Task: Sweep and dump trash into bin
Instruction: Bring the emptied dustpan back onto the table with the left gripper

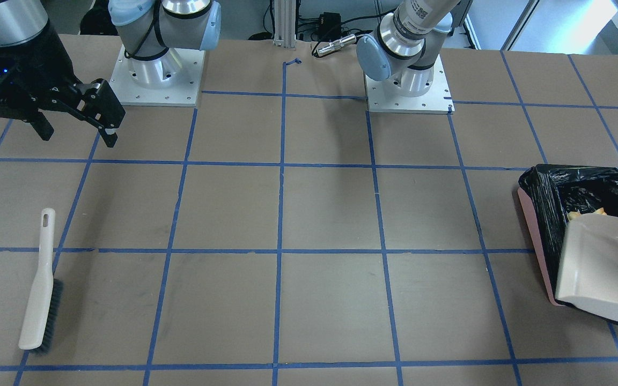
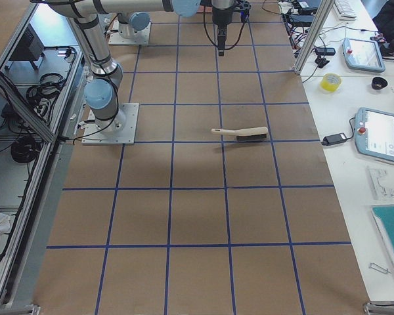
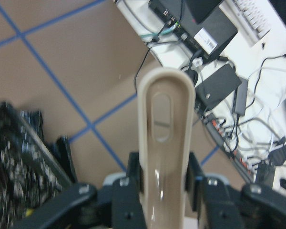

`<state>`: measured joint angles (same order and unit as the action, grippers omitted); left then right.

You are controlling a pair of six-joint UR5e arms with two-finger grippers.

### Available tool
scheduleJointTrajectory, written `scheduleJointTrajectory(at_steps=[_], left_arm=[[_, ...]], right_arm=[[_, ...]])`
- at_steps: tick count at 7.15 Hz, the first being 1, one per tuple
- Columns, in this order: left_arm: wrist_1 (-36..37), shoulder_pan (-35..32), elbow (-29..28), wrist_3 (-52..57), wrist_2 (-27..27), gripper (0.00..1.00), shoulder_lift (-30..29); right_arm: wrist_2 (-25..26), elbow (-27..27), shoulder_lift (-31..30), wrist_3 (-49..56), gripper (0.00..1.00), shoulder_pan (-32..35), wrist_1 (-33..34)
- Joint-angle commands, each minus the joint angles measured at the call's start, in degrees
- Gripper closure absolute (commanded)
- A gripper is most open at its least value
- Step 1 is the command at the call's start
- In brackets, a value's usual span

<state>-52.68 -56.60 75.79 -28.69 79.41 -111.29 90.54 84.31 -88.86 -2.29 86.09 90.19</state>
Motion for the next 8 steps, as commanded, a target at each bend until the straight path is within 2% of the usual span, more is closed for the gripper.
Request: scheduleJointTrajectory(at_steps=[1,2,3,4,6,8], left_arm=[[-11.42,-8.84,0.49,-18.96,7.67,1.0,0.73],[-16.79,-11.06,0.76,-25.9,7.6,1.0,0.64],[-17.62,-13.34,2.24,-28.85,8.64,1.0,0.2],[-17.2,-14.75,4.34,-30.44,12.13,1.0,-0.76],[-16.67,-20.36,6.46,-41.12,12.52,1.0,-3.74],[-16.05,-21.1,7.09,-41.27,13.4,1.0,-6.73]], right_arm=[[-0.02,-0.02,0.1,-0.17,0.0,-0.05,-0.02],[0.07,0.07,0.1,-0.17,0.0,-0.05,-0.02],[-0.1,0.24,0.18,0.18,0.0,-0.05,-0.1],[-0.1,0.33,-0.08,-0.34,0.0,-0.05,-0.8],[-0.02,1.03,0.09,-0.43,0.0,-0.05,-0.2],[0.07,1.21,0.09,-0.52,0.0,-0.05,0.07]])
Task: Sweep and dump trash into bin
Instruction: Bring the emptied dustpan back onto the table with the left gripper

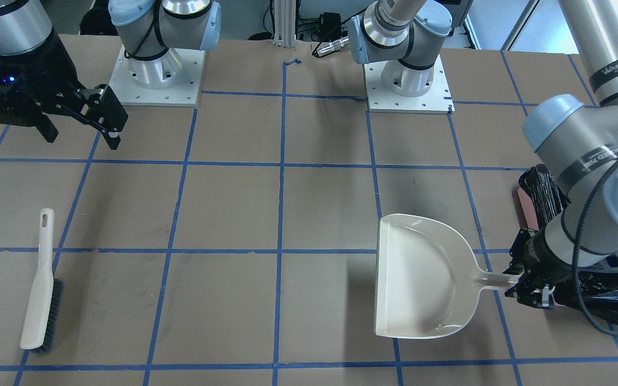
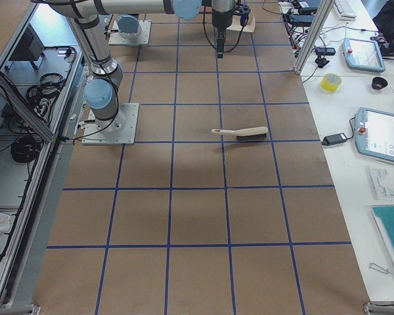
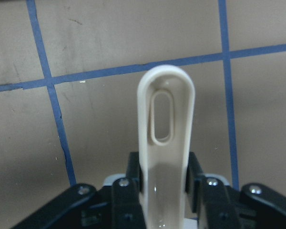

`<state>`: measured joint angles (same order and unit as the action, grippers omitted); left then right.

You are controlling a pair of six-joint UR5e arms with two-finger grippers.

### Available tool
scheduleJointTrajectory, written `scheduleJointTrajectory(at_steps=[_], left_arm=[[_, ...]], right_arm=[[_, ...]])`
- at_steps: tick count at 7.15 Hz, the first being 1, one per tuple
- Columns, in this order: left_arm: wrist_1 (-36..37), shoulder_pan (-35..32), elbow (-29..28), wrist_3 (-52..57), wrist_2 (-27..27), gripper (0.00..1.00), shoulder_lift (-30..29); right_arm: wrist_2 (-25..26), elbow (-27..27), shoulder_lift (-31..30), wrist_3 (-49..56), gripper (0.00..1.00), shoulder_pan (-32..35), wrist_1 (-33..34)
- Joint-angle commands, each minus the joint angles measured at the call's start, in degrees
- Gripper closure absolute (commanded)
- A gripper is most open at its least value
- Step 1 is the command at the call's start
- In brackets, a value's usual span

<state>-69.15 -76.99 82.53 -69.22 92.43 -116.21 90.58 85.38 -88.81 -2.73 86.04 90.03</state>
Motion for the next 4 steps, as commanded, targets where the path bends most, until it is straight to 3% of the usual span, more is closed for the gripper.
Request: scheduleJointTrajectory(at_steps=[1,2,4], left_arm=[[2.86,-0.7,0.09,-0.74,0.56,1.0,-3.65],[6.97,-0.7,0.17,-0.57,1.61,1.0,-5.32],[7.28,-0.7,0.53,-0.57,4.69,0.91,-6.39]], right_arm=[[-0.05,0.13,0.04,-0.17,0.0,0.0,0.23],[-0.05,0.13,0.04,-0.17,0.0,0.0,0.23],[-0.14,0.22,0.13,0.01,0.0,0.0,-0.04]])
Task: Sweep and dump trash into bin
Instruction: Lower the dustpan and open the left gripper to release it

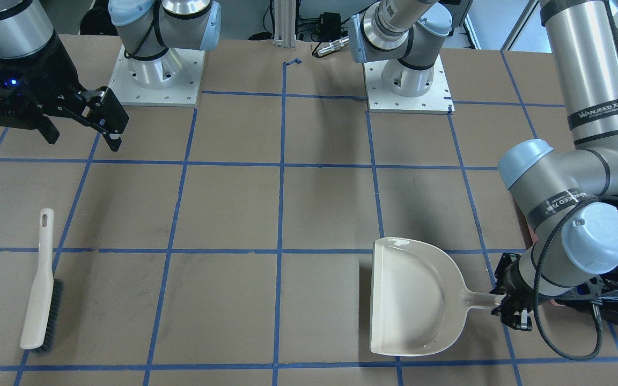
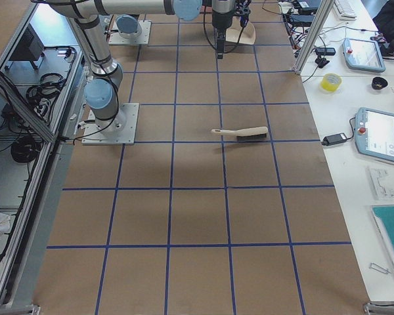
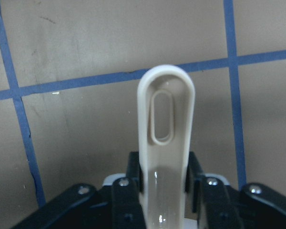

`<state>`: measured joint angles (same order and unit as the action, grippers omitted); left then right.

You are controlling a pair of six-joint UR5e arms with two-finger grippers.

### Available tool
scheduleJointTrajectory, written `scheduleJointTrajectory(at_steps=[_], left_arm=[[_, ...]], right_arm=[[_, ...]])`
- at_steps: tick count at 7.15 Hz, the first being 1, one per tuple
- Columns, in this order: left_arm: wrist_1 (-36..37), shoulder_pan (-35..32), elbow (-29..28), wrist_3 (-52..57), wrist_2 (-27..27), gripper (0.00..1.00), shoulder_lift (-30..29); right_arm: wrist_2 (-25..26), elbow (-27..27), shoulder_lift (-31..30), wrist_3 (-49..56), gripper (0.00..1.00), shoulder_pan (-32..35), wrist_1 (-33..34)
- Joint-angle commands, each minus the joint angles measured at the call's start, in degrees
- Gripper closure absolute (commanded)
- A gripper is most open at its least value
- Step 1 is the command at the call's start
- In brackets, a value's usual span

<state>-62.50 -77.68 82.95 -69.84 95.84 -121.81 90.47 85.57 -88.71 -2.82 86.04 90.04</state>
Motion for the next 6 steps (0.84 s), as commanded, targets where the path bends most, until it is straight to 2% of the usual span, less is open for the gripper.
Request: scheduleJointTrajectory(at_steps=[1,5,6], left_arm=[[0.63,-0.01,0.11,0.06,1.28,0.86,-1.06],[0.89,-0.01,0.2,-0.12,1.11,0.71,-1.5],[3.33,-0.01,0.11,-0.29,0.85,0.68,-2.29]], right_arm=[[-0.03,0.03,0.03,0.09,0.0,0.0,0.05],[0.23,0.91,-0.15,0.09,0.0,0.0,0.14],[-0.03,1.0,-0.06,0.09,0.0,0.0,0.14]])
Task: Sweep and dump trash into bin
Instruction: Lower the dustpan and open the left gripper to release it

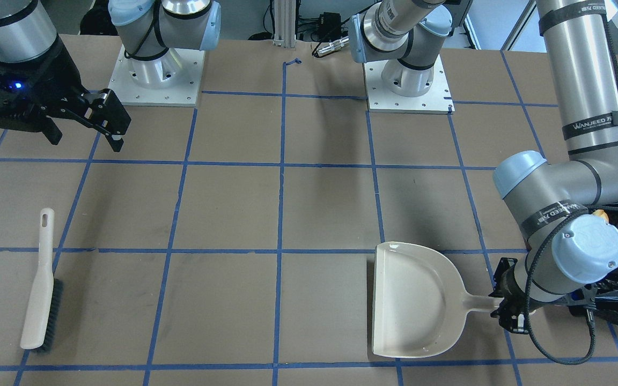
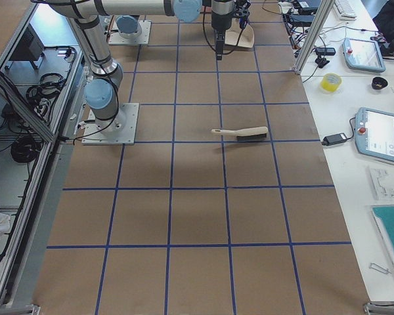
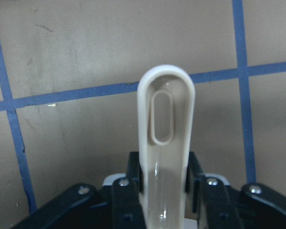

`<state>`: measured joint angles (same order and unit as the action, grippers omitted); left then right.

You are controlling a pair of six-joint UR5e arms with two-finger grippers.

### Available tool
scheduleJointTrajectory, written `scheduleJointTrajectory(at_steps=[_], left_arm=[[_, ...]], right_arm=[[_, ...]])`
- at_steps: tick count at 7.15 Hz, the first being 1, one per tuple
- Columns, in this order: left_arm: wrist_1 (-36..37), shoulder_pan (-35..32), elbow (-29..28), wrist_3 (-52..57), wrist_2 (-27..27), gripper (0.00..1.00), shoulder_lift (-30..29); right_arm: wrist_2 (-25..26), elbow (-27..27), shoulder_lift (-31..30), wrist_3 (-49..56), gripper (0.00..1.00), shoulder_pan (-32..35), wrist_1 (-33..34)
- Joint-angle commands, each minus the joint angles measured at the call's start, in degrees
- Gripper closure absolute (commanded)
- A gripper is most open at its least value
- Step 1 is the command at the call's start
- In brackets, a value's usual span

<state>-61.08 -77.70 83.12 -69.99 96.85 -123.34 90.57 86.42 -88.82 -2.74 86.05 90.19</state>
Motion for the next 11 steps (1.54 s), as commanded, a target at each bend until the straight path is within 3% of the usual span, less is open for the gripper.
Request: scheduleJointTrajectory(at_steps=[1,7,11], left_arm=[[2.8,0.0,-0.07,-0.23,-0.17,0.67,-1.2],[3.6,-1.4,-0.07,-0.66,-0.43,0.57,-0.76],[2.9,-2.46,-0.15,-0.85,-0.43,0.54,0.63]], right_arm=[[-0.13,0.15,0.05,0.02,0.0,0.0,-0.02],[-0.04,0.24,0.05,0.19,0.0,-0.09,0.16],[0.05,0.32,0.05,0.2,0.0,-0.09,-0.02]])
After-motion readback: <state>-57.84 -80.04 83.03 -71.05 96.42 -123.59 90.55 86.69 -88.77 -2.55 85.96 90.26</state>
